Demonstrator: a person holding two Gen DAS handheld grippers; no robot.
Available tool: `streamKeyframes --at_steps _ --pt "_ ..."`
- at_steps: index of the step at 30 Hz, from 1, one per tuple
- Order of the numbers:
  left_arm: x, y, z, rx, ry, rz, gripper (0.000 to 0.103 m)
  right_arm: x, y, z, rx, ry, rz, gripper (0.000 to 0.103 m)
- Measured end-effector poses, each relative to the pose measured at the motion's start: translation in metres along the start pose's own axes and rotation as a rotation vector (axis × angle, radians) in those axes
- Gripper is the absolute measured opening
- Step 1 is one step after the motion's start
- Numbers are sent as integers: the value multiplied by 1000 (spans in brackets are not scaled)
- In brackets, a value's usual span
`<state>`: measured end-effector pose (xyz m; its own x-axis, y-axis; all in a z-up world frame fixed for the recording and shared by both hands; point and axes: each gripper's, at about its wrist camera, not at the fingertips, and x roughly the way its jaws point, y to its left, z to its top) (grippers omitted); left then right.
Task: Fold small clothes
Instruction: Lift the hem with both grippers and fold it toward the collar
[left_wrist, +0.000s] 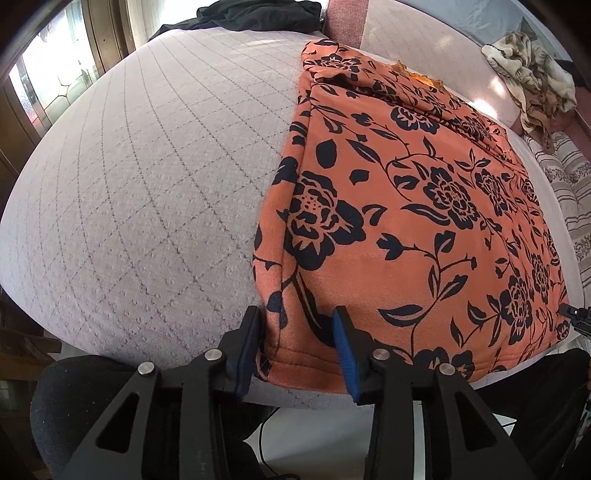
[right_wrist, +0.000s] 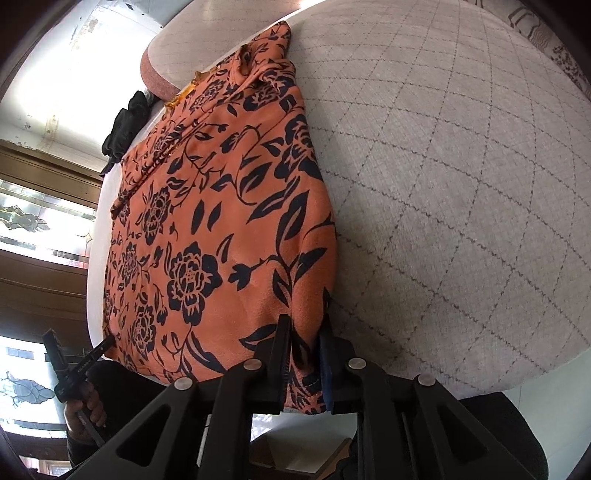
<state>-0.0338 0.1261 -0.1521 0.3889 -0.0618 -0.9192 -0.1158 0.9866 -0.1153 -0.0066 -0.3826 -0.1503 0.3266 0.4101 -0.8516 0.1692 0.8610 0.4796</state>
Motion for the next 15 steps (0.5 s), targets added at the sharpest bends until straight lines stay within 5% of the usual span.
streamKeyframes --at_steps 8,15 --pt "-9 22 2 -125 32 -76 42 0 -2 0 4 7 30 16" --pt "-7 16 -1 -75 50 -44 45 0 -2 0 4 14 42 25"
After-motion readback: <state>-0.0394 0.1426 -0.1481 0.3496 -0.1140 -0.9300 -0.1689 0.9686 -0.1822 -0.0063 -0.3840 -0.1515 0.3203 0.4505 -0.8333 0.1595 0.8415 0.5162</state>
